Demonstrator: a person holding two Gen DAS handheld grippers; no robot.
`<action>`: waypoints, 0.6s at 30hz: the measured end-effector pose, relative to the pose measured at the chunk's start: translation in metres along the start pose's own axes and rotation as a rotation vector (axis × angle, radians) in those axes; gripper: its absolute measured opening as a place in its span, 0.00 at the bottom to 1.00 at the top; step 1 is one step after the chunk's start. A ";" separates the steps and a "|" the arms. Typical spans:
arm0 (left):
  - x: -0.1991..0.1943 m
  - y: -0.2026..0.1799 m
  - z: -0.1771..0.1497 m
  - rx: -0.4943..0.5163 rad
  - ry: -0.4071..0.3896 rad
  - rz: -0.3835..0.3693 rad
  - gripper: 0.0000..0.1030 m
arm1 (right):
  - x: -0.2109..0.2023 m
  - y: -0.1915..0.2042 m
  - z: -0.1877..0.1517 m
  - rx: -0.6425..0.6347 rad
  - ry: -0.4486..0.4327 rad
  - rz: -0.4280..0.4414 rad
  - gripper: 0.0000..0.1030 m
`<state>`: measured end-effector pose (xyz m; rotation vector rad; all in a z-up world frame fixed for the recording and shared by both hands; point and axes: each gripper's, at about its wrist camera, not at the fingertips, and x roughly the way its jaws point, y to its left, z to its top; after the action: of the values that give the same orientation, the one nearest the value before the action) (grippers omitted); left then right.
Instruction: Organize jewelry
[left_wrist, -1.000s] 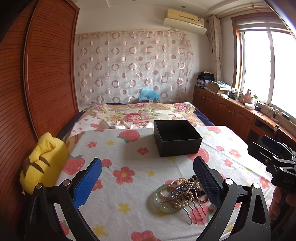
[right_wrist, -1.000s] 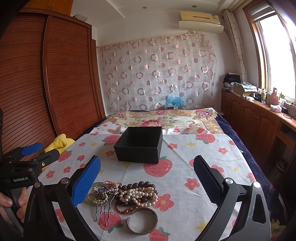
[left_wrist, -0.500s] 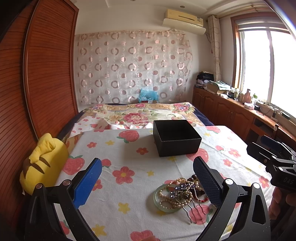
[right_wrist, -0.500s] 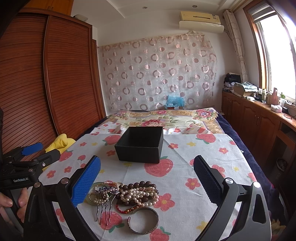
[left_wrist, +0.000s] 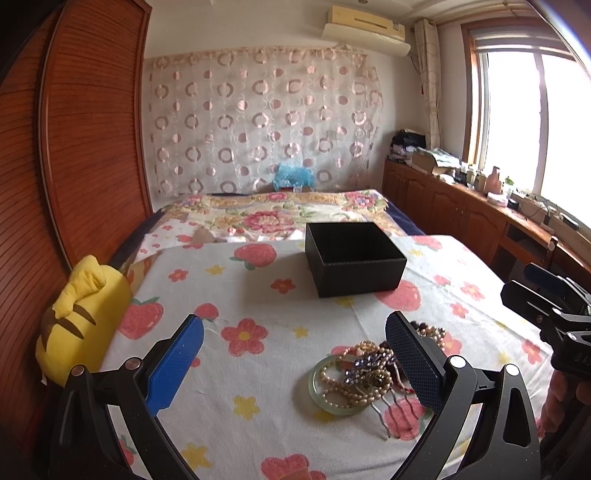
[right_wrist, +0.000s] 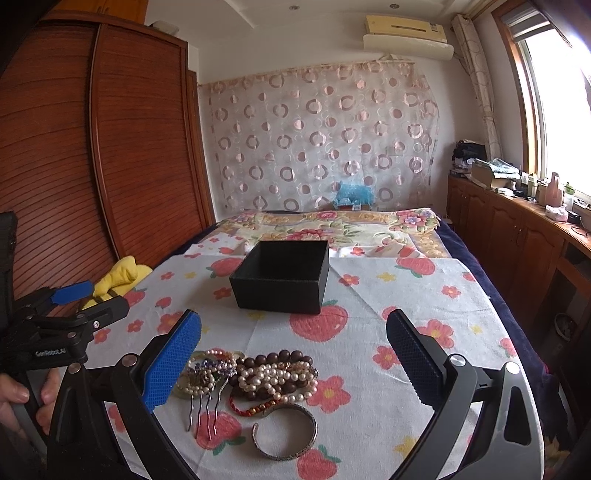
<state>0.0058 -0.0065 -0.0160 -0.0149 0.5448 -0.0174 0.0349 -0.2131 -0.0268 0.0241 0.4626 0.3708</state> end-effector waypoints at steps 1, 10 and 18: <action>0.003 0.000 -0.001 0.004 0.009 -0.003 0.93 | 0.003 -0.002 -0.003 -0.001 0.009 0.003 0.98; 0.041 0.006 -0.019 0.047 0.140 -0.073 0.93 | 0.020 -0.012 -0.031 -0.033 0.123 0.025 0.90; 0.061 0.005 -0.030 0.083 0.215 -0.132 0.82 | 0.047 -0.016 -0.064 -0.088 0.271 0.058 0.66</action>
<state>0.0420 -0.0028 -0.0731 0.0328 0.7571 -0.1722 0.0515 -0.2153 -0.1058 -0.0995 0.7138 0.4537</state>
